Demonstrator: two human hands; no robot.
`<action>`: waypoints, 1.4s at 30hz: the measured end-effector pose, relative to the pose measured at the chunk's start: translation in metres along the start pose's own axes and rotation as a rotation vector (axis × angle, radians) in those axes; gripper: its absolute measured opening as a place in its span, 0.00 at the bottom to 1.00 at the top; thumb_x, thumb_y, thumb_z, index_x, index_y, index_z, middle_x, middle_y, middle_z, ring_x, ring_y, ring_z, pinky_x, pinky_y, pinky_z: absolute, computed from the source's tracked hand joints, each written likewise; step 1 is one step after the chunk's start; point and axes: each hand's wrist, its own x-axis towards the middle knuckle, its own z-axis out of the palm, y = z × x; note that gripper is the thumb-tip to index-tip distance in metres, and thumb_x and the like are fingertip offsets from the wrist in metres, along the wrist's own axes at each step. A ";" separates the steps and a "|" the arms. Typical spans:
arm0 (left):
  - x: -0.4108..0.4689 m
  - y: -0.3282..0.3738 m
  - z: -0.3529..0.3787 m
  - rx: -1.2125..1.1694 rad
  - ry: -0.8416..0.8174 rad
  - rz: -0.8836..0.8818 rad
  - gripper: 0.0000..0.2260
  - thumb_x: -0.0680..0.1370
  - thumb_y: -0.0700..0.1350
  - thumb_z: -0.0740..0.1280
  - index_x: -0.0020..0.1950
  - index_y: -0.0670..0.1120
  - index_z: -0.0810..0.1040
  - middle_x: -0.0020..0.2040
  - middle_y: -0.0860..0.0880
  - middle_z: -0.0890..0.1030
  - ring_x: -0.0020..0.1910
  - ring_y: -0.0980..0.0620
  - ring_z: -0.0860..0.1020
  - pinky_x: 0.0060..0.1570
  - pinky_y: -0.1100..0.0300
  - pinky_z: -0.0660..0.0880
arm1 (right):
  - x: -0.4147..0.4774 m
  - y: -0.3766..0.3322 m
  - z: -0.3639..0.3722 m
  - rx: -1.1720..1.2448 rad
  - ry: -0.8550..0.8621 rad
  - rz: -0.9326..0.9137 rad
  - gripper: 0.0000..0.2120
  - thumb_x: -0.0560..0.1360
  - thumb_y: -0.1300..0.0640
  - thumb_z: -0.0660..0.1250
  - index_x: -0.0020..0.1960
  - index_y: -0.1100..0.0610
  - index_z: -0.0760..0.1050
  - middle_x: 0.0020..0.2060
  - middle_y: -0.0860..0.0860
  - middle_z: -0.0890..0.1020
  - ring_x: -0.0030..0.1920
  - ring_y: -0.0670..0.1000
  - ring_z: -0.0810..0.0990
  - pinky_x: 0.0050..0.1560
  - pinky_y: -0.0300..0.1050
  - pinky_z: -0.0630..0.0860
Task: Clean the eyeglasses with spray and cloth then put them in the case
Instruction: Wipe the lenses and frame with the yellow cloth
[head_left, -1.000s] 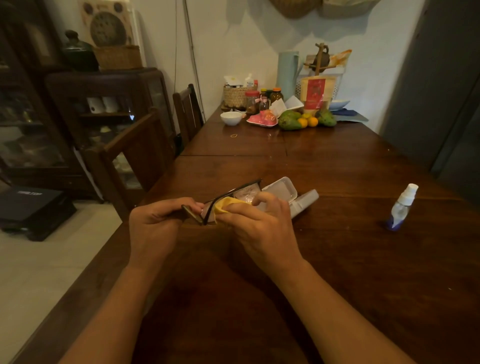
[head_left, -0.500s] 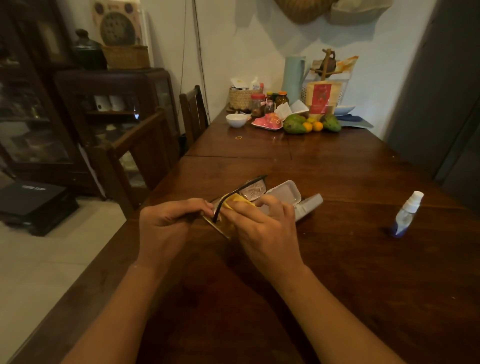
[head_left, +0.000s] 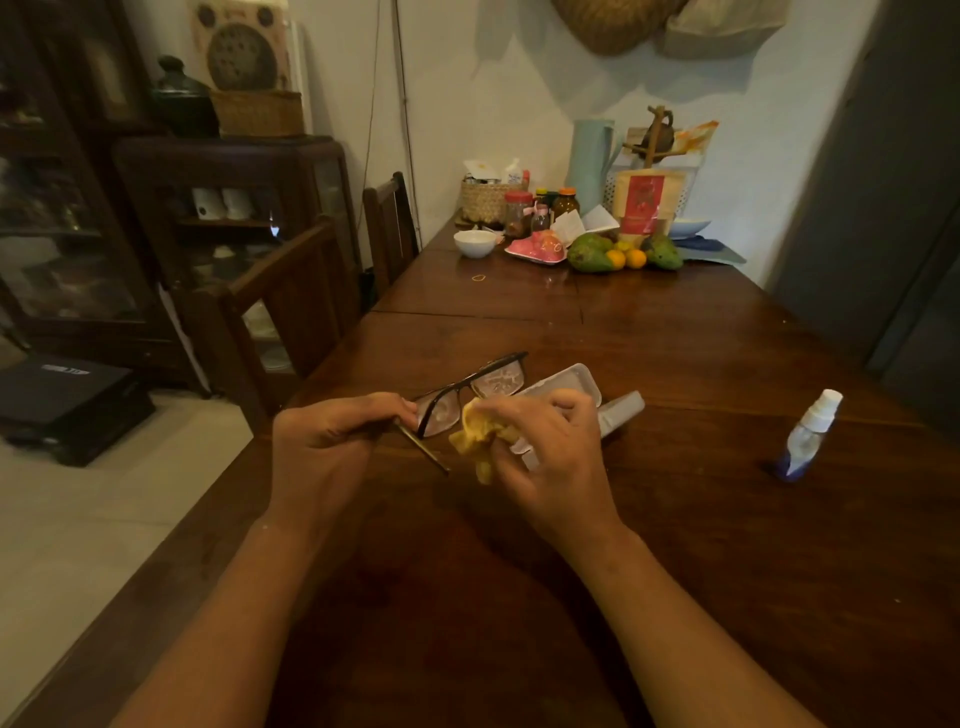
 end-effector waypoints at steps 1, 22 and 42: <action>0.000 -0.003 -0.003 -0.010 -0.019 0.002 0.08 0.72 0.49 0.73 0.47 0.46 0.84 0.46 0.48 0.86 0.47 0.53 0.86 0.51 0.58 0.81 | 0.002 0.003 -0.001 -0.004 0.011 0.037 0.23 0.74 0.56 0.72 0.69 0.47 0.75 0.50 0.37 0.79 0.52 0.47 0.66 0.47 0.45 0.68; 0.001 -0.036 -0.018 0.187 -0.113 0.153 0.07 0.72 0.45 0.74 0.50 0.52 0.85 0.48 0.52 0.86 0.49 0.57 0.85 0.49 0.52 0.83 | 0.016 0.035 -0.037 0.183 -0.267 0.404 0.23 0.74 0.65 0.71 0.49 0.34 0.79 0.51 0.30 0.71 0.54 0.45 0.63 0.50 0.37 0.69; 0.002 -0.032 -0.018 0.232 -0.209 0.143 0.08 0.74 0.50 0.72 0.52 0.52 0.83 0.48 0.51 0.85 0.50 0.58 0.84 0.51 0.55 0.82 | 0.046 -0.012 -0.074 0.536 -0.004 0.298 0.20 0.75 0.67 0.70 0.56 0.42 0.82 0.55 0.40 0.83 0.57 0.42 0.81 0.54 0.38 0.78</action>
